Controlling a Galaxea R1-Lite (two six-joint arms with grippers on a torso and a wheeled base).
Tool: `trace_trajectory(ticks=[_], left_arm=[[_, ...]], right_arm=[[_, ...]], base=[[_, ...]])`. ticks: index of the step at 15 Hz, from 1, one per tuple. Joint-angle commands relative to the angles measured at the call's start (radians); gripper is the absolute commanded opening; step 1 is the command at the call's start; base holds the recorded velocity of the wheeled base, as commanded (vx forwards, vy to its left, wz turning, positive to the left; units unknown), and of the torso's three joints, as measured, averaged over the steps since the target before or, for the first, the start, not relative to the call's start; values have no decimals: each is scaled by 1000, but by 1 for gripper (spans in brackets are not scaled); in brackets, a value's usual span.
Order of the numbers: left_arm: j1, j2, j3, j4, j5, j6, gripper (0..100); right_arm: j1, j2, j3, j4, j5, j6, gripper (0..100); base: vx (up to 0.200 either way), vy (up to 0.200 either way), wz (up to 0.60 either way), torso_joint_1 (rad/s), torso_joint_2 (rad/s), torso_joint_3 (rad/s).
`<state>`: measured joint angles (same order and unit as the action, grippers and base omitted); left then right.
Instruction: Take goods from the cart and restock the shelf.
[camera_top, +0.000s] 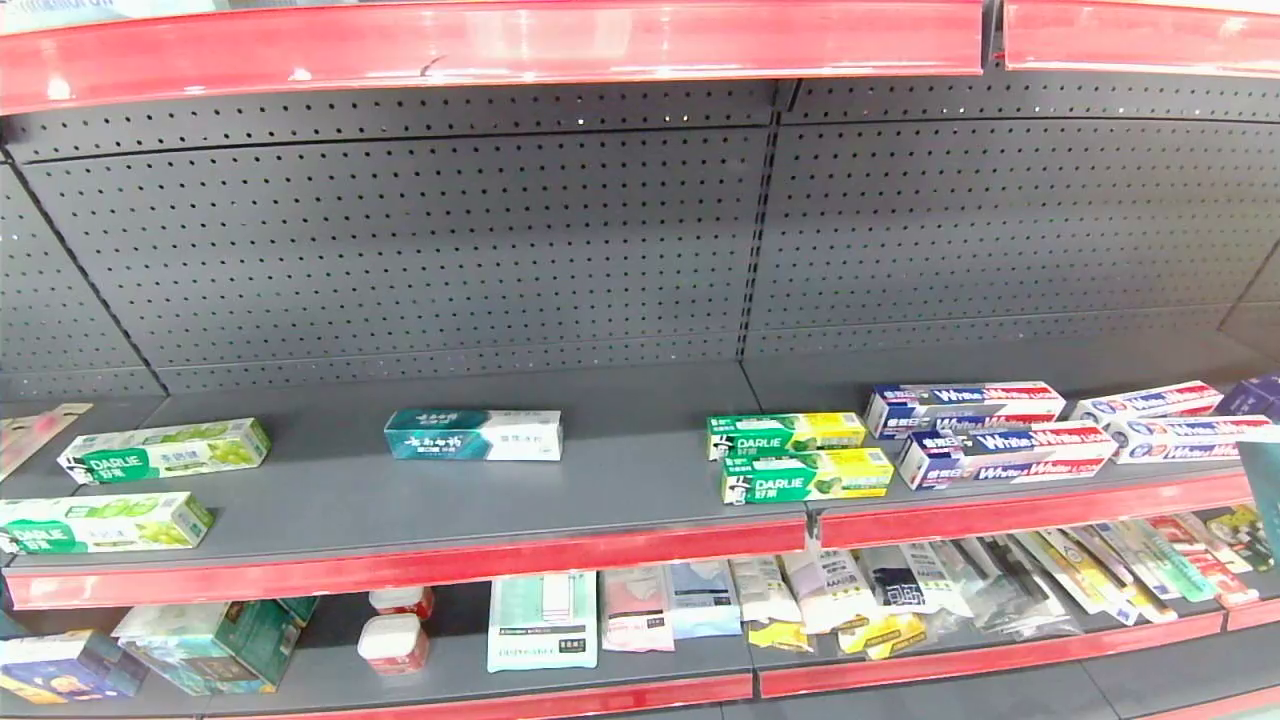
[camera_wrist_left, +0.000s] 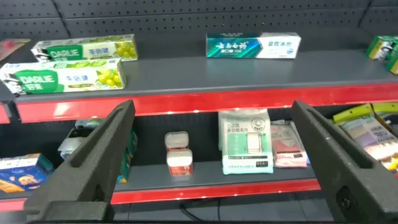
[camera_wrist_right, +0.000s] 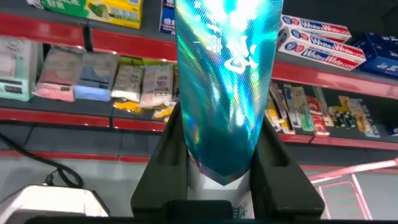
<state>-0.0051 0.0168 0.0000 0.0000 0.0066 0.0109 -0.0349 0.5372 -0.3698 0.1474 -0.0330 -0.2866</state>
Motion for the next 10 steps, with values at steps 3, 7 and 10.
trace_trajectory(ticks=[3,7,10], left_arm=[[-6,193,-275,49,-80,-71,100],[-1,641,-440,51,-16,-232,100],[-1,1048,-440,-169,142,-241,100]], right_arm=[[6,-86,15,0,77,40,0],[-3,-85,8,0,64,40,0],[-3,-65,2,0,62,37,0]], base=[[0,0,0,0,0,0],[0,0,0,0,0,0],[0,0,0,0,0,0]])
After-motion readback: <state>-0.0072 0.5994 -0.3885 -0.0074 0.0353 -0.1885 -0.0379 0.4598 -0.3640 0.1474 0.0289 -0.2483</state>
